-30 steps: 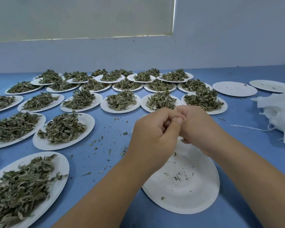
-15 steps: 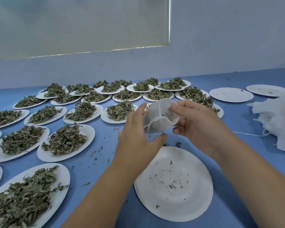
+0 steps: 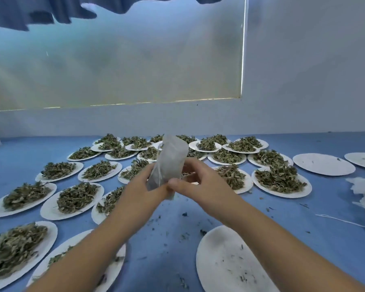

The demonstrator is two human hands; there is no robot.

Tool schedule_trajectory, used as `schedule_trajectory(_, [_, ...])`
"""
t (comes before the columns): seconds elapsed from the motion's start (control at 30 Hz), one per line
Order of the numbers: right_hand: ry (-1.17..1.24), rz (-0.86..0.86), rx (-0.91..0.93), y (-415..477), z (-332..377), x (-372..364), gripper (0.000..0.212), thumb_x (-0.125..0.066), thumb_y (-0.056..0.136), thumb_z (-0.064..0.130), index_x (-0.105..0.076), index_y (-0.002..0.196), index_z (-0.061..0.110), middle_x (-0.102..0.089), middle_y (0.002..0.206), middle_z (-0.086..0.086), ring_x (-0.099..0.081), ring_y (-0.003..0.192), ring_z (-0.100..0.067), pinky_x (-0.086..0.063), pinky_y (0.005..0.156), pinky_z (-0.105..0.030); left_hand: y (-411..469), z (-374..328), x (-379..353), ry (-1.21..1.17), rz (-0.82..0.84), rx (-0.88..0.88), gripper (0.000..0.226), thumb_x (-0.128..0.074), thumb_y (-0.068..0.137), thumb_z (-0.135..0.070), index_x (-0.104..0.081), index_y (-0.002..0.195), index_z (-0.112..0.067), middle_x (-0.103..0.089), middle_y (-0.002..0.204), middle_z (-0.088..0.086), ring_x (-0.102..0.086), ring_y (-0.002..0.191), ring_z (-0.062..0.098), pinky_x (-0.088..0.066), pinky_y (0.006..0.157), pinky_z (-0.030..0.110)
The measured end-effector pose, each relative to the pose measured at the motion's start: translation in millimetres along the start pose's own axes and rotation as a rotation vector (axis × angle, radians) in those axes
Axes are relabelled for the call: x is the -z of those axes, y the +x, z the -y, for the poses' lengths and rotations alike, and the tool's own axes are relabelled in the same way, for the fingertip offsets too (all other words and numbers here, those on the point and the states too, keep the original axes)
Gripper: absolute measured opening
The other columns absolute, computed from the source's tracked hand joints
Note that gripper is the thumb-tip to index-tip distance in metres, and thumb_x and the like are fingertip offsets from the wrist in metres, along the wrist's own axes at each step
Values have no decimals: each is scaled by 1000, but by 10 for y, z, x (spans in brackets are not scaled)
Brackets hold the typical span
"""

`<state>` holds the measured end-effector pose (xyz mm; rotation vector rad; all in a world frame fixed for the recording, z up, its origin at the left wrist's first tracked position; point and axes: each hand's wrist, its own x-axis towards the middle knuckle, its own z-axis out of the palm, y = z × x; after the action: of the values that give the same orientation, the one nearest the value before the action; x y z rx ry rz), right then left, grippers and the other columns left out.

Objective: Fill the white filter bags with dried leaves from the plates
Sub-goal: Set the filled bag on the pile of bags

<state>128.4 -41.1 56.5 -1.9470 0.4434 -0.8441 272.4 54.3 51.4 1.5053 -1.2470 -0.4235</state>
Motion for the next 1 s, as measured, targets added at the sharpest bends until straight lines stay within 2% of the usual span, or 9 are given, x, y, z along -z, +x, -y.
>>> schedule_trajectory(0.07, [-11, -4, 17, 230, 173, -296, 32, -71, 76, 46, -62, 105, 37, -66, 96, 18, -62, 81, 1, -49, 74, -21, -72, 1, 364, 43, -6, 33, 28, -71, 77, -45, -62, 103, -51, -72, 97, -18, -70, 84, 6, -52, 66, 15])
schedule_trajectory(0.2, [61, 132, 41, 630, 461, -990, 14, -72, 82, 32, -67, 95, 29, -66, 81, 16, -60, 73, 2, -47, 66, -20, -338, 107, 1109, 99, -128, 91, 31, -69, 75, -45, -63, 105, -50, -71, 101, -22, -67, 93, -2, -51, 80, 29])
schedule_trajectory(0.3, [91, 227, 68, 846, 694, -1619, 14, -72, 83, 32, -68, 95, 29, -65, 71, 24, -60, 66, 8, -46, 60, -15, -561, 212, 1691, 141, -250, 97, 23, -70, 84, -32, -65, 106, -39, -72, 98, -21, -67, 91, -1, -48, 73, 20])
schedule_trajectory(0.47, [50, 340, 121, 1041, 1081, -2700, 29, -71, 82, 35, -66, 108, 24, -69, 96, 5, -66, 86, -12, -51, 73, -29, -994, 429, 2594, 210, -456, 161, 21, -70, 82, -28, -65, 99, -39, -71, 91, -14, -66, 81, -1, -47, 64, 15])
schedule_trajectory(0.6, [-23, 416, 97, 1041, 1186, -3319, 35, -66, 84, 41, -58, 114, 26, -63, 102, 5, -63, 93, -13, -51, 85, -36, -1262, 737, 3233, 242, -625, 235, 22, -68, 72, -42, -66, 94, -42, -72, 92, -17, -67, 87, 2, -51, 74, 27])
schedule_trajectory(0.7, [-84, 483, 108, 1036, 1179, -3650, 35, -63, 84, 46, -57, 114, 31, -60, 102, 13, -59, 90, -2, -46, 76, -24, -1390, 1140, 3817, 310, -783, 350, 27, -68, 73, -46, -64, 91, -26, -72, 91, -4, -67, 92, 18, -53, 77, 40])
schedule_trajectory(0.77, [-112, 497, 108, 1061, 1161, -3772, 32, -62, 85, 47, -56, 112, 33, -59, 101, 16, -55, 88, 5, -40, 69, -16, -1413, 1398, 4157, 394, -823, 425, 41, -66, 79, -49, -56, 88, -11, -63, 85, 10, -61, 82, 29, -49, 70, 42])
schedule_trajectory(0.87, [-127, 491, 80, 1140, 1123, -3872, 29, -62, 85, 46, -57, 110, 33, -61, 100, 15, -59, 88, 1, -45, 74, -20, -1367, 1709, 4576, 469, -853, 501, 37, -64, 86, -43, -48, 82, -10, -52, 75, 4, -51, 69, 24, -37, 58, 35])
schedule_trajectory(1.0, [-125, 447, 54, 1271, 1035, -3898, 17, -63, 85, 39, -60, 101, 34, -64, 90, 14, -64, 80, -5, -50, 71, -24, -1176, 1954, 4987, 481, -883, 556, 25, -64, 88, -37, -57, 97, -15, -60, 92, 7, -60, 73, 26, -48, 59, 32])
